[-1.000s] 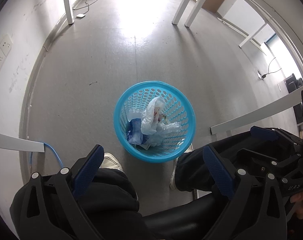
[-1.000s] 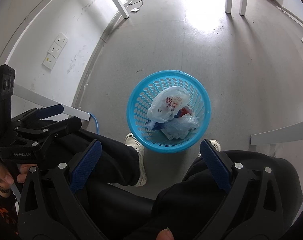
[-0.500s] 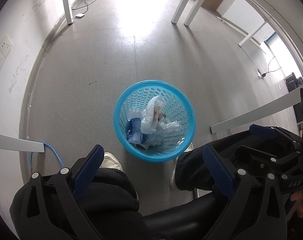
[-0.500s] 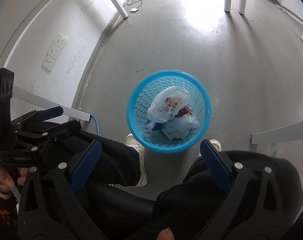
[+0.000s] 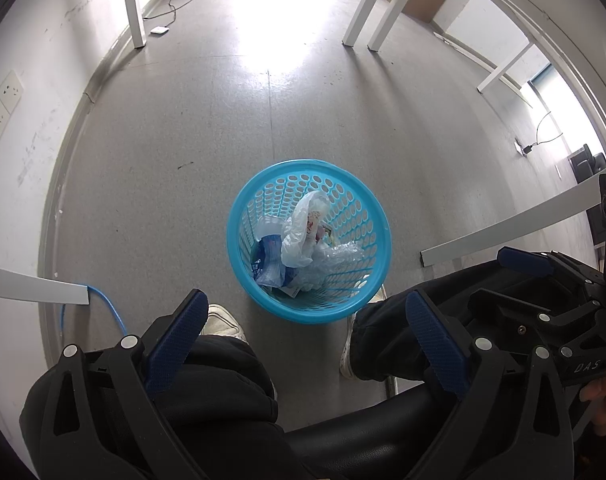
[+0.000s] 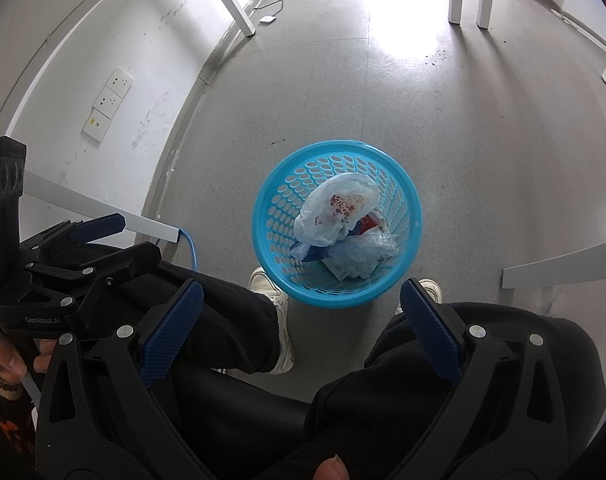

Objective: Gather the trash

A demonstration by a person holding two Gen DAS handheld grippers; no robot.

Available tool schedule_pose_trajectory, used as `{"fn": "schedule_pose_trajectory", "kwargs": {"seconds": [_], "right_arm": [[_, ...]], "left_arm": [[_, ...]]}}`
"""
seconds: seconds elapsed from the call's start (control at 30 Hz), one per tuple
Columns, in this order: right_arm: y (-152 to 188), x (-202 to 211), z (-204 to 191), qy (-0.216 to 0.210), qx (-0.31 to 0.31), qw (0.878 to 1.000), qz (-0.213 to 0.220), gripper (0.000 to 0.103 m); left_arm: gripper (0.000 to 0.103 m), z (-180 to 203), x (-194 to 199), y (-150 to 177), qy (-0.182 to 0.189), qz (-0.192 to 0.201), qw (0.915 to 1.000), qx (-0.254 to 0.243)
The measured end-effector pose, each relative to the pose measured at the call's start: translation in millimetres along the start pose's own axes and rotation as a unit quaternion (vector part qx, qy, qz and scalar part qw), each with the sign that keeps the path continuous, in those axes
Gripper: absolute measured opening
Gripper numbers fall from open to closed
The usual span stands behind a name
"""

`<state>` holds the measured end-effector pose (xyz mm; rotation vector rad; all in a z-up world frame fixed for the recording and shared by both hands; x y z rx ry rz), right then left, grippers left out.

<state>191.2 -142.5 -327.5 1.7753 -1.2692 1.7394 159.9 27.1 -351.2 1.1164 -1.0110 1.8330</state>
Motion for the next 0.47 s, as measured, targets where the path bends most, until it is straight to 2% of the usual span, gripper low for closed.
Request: {"fn": "schedule_pose_trajectory", "kwargs": {"seconds": [0.3,0.47], "right_arm": [[0.0,0.0,-0.1,-0.001,0.001,1.000,0.000,0.094],[-0.5,-0.4,0.1,-0.001,0.000,1.000,0.000,0.094]], "left_arm": [[0.097,2.3,-1.8,3.3,0.012,-0.009,0.9998,-0.009],[0.097,3.2,-4.3,5.4,0.004,-0.010,0.9998,-0.015]]}}
Point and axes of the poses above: each gripper's, at about its wrist camera, not at the fingertips, and x roughly against the way its jaws point, z to its right, y to its underside, the point moved 5 cm from there along -x, roughly the way its jaws point, and after that the axes turned 14 degrees about x, right-handed, at the moved point
